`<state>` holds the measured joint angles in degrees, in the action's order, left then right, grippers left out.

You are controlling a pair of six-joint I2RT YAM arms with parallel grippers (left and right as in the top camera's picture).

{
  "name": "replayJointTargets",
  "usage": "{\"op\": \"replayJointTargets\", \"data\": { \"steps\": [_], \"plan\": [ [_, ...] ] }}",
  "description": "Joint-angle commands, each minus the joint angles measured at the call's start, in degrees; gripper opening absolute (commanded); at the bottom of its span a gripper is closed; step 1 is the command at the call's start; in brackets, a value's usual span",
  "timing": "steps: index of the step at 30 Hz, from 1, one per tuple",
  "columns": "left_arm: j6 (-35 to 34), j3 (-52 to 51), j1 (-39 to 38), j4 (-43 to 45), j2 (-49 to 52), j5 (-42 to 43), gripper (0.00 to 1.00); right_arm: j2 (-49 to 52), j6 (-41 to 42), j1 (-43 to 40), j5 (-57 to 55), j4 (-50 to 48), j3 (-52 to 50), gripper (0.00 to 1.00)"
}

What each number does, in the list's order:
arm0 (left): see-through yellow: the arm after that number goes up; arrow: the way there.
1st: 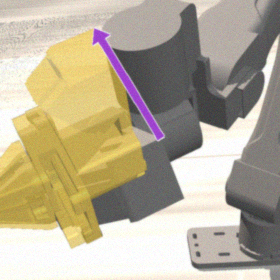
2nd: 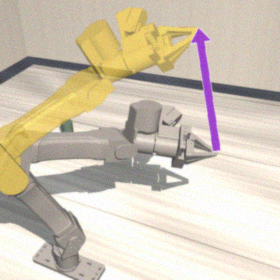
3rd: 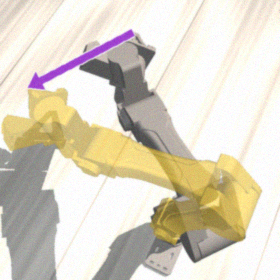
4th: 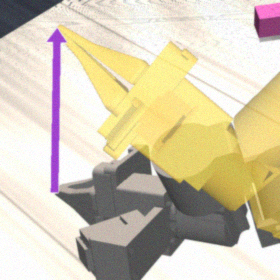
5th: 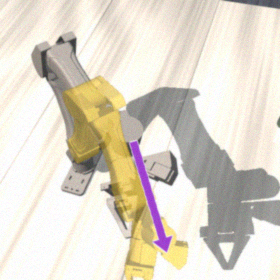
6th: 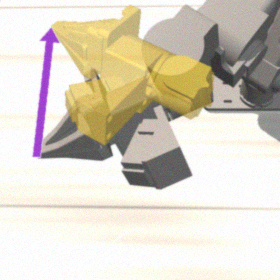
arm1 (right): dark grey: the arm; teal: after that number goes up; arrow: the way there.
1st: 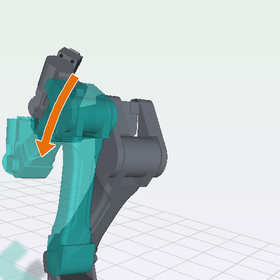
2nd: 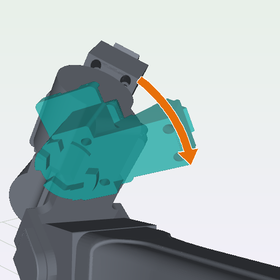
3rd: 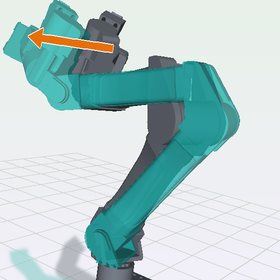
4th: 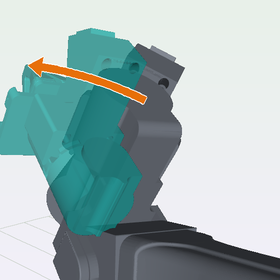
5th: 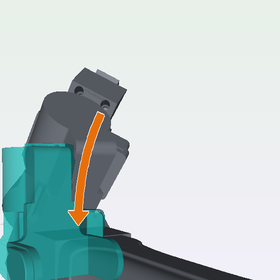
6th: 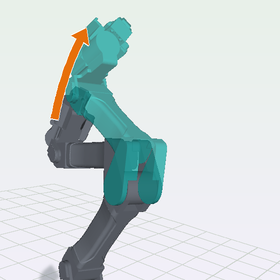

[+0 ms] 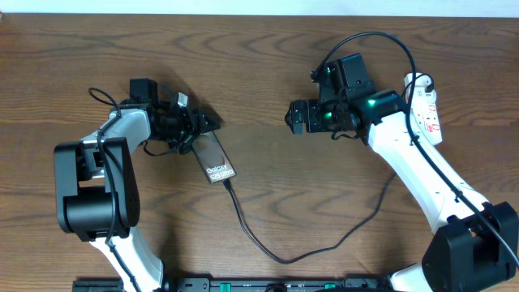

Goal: Plug charger to phone and switch on socket
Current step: 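Lower the phone with the left gripper toward the table, then lay the phone flat on the table and release it with the left gripper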

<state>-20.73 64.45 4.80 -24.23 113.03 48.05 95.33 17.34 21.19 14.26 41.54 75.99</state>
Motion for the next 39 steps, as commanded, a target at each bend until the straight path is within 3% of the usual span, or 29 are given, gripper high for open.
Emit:
{"op": "replayJointTargets", "data": {
  "steps": [1, 7, 39],
  "plan": [
    [0.76, -0.48, 0.0, -1.36, 0.94, -6.03, 0.76, -0.17, -0.68, -0.09, -0.42, 0.11, 0.7, 0.99],
    [0.76, -0.48, 0.0, -3.98, 0.94, -10.78, 0.82, -0.17, -0.68, -0.09, -0.42, 0.11, 0.7, 0.99],
    [0.33, -0.48, 0.0, -12.22, 0.94, -21.81, 0.84, -0.17, -0.66, -0.09, -0.39, 0.31, 0.7, 0.99]
  ]
}}
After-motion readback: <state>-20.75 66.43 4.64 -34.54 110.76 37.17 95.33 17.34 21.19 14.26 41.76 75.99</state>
